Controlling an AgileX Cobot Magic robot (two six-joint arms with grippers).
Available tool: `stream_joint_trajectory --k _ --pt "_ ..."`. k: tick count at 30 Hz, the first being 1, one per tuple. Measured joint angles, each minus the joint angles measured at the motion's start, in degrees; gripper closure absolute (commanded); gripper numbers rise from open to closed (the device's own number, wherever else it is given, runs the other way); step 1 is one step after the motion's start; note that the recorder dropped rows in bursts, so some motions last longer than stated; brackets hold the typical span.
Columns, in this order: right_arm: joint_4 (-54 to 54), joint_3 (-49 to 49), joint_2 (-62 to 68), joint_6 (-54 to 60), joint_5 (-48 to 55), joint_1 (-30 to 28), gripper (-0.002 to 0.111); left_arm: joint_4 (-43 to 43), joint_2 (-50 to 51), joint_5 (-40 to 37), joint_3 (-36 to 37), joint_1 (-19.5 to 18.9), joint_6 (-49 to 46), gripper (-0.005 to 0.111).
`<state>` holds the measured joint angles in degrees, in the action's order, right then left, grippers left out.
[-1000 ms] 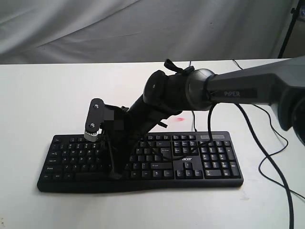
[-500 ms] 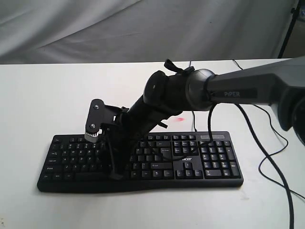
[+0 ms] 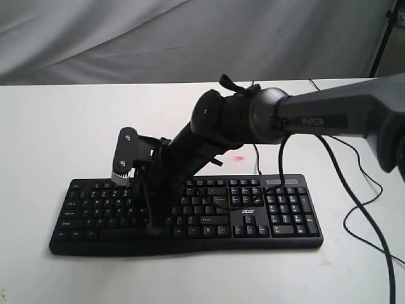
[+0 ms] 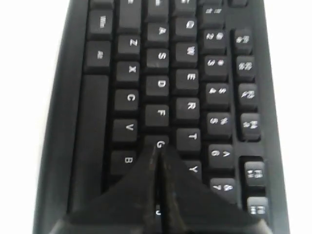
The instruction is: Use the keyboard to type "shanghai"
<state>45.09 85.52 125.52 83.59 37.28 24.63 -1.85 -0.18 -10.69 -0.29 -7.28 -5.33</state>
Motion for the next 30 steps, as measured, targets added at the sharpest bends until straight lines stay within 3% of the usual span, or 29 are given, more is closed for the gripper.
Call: stream_joint_trajectory --k 19,30 --pt "2.56 -0.34 -0.63 0.00 0.00 0.00 0.108 0.00 0.00 0.00 0.00 0.00 0.00 0.106" --pt "4.26 1.81 1.02 -3.95 -7.48 6.62 0.108 0.00 0.00 0.00 0.00 0.00 0.00 0.106"
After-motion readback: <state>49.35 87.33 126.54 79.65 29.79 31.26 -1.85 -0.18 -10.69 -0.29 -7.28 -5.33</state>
